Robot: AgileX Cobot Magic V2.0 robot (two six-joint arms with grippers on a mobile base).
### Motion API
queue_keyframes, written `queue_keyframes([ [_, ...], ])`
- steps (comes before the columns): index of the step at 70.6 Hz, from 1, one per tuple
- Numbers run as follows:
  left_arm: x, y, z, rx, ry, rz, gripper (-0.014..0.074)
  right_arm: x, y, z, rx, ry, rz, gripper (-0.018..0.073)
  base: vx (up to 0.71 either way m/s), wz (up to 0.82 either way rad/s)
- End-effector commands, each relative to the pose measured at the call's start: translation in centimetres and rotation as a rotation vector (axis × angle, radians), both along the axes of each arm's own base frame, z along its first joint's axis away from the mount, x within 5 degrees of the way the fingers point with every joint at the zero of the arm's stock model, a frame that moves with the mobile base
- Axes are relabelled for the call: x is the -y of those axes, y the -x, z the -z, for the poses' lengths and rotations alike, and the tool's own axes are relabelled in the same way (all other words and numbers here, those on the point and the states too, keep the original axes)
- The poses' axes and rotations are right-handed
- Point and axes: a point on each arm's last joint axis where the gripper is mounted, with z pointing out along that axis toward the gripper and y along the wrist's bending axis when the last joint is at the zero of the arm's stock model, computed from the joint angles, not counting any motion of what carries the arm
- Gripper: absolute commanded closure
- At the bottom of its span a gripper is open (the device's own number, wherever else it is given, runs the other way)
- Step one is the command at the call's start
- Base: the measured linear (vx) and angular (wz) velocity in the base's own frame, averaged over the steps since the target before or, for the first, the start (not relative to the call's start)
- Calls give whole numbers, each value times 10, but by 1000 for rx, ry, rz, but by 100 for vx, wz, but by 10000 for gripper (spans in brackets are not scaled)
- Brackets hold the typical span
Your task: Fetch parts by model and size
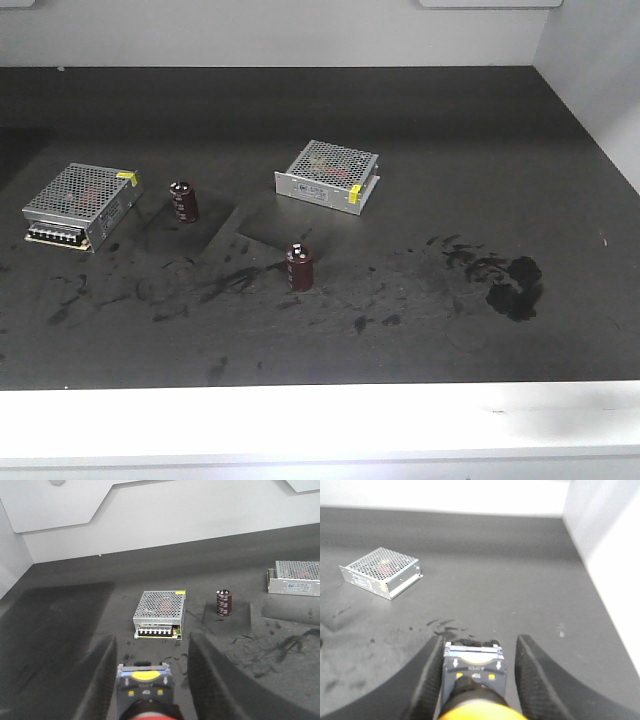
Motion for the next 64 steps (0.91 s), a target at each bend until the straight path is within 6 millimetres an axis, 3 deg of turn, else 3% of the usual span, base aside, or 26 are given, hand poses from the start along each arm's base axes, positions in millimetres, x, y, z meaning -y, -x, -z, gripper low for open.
queue_keyframes([
  [1, 2, -1, -13, 86, 0, 19, 604, 2, 14, -7, 134, 32, -37, 561, 0, 0],
  [11, 2, -1, -13, 83, 0, 18, 604, 8, 32, 2, 181, 17, -34, 561, 0, 0],
  [24, 2, -1, -13, 83, 0, 18, 604, 14, 50, 1, 236, 1, -17, 561, 0, 0],
  [64, 2, -1, -13, 85, 0, 18, 603, 15, 50, 1, 239, 3, -16, 561, 0, 0],
])
